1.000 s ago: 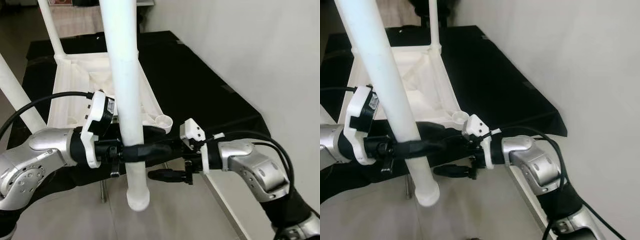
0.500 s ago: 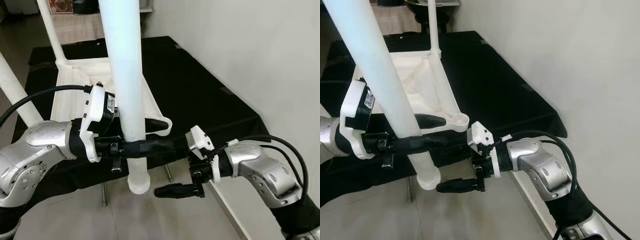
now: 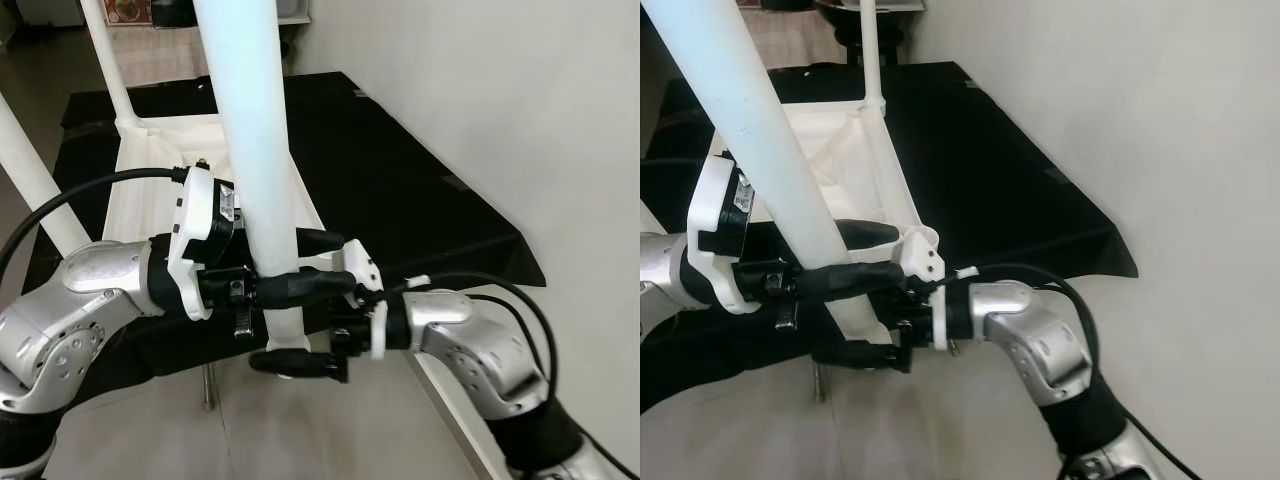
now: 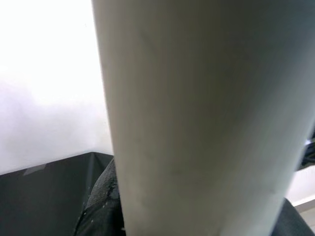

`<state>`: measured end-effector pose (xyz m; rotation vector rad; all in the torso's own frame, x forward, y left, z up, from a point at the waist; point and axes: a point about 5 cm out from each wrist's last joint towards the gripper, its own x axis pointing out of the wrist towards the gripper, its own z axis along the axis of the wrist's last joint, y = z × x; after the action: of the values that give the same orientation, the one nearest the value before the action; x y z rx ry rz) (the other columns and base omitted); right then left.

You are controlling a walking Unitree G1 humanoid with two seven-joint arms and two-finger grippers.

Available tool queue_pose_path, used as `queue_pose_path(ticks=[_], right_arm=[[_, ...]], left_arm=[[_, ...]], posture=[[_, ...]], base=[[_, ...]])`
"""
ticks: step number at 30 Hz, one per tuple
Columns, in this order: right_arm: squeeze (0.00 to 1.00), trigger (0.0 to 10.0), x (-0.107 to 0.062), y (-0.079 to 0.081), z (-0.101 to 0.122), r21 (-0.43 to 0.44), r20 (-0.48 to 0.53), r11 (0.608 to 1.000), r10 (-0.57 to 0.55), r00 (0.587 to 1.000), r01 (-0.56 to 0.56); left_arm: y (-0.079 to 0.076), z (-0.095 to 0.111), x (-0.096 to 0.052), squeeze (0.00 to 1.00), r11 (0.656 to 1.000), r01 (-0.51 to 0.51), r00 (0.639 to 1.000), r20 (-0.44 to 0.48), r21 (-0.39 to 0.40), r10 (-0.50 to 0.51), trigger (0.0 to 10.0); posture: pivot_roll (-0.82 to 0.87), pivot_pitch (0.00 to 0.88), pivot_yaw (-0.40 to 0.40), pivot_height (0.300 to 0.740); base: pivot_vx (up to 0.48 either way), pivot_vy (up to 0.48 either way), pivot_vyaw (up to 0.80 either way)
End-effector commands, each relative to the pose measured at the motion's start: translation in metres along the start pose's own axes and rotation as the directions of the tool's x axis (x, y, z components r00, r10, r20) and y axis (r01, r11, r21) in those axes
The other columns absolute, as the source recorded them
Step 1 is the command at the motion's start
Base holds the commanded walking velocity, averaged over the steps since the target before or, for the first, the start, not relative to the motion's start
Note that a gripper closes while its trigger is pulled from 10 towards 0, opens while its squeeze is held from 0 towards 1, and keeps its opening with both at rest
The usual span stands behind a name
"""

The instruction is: Building children table

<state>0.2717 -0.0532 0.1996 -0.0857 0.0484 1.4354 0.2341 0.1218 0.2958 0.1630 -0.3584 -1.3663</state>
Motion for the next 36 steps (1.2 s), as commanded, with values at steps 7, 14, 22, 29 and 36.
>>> queue_pose_path(ticks=[7,14,22,29,36], right_arm=[[0.0,10.0,0.016,-0.004,-0.007,-0.045,-0.05,0.997,-0.059,0.997,0.057],[0.0,10.0,0.018,-0.009,0.001,-0.048,-0.009,0.995,-0.088,0.996,0.087],[0.0,10.0,0.017,-0.013,0.006,-0.045,0.039,0.993,-0.109,0.993,0.111],[0.0,4.9,0.02,-0.006,0.009,-0.064,0.082,0.996,-0.055,0.995,0.06],[0.0,0.0,0.023,-0.006,0.002,-0.113,0.032,0.992,-0.055,0.998,0.058]], left_arm=[[0.002,0.004,0.003,0.0,1.0,0.011,1.0,0.023,0.014,-0.011,10.0],[0.004,0.006,0.002,0.0,1.0,0.021,1.0,0.023,0.014,-0.022,10.0],[0.006,0.007,0.003,0.0,1.0,0.021,0.999,0.028,0.018,-0.022,10.0],[0.006,0.006,0.003,0.0,1.0,0.014,0.999,0.032,0.015,-0.014,10.0],[0.007,0.007,0.002,0.0,1.0,0.005,0.999,0.038,0.017,-0.006,10.0]], posture=[[-0.12,0.076,-0.06,0.74],[-0.11,0.076,-0.053,0.74],[-0.11,0.07,-0.054,0.74],[-0.11,0.069,-0.054,0.74],[-0.1,0.067,-0.053,0.74]], base=[[0.0,0.0,0.0],[0.0,0.0,0.0],[0.0,0.0,0.0],[0.0,0.0,0.0],[0.0,0.0,0.0]])
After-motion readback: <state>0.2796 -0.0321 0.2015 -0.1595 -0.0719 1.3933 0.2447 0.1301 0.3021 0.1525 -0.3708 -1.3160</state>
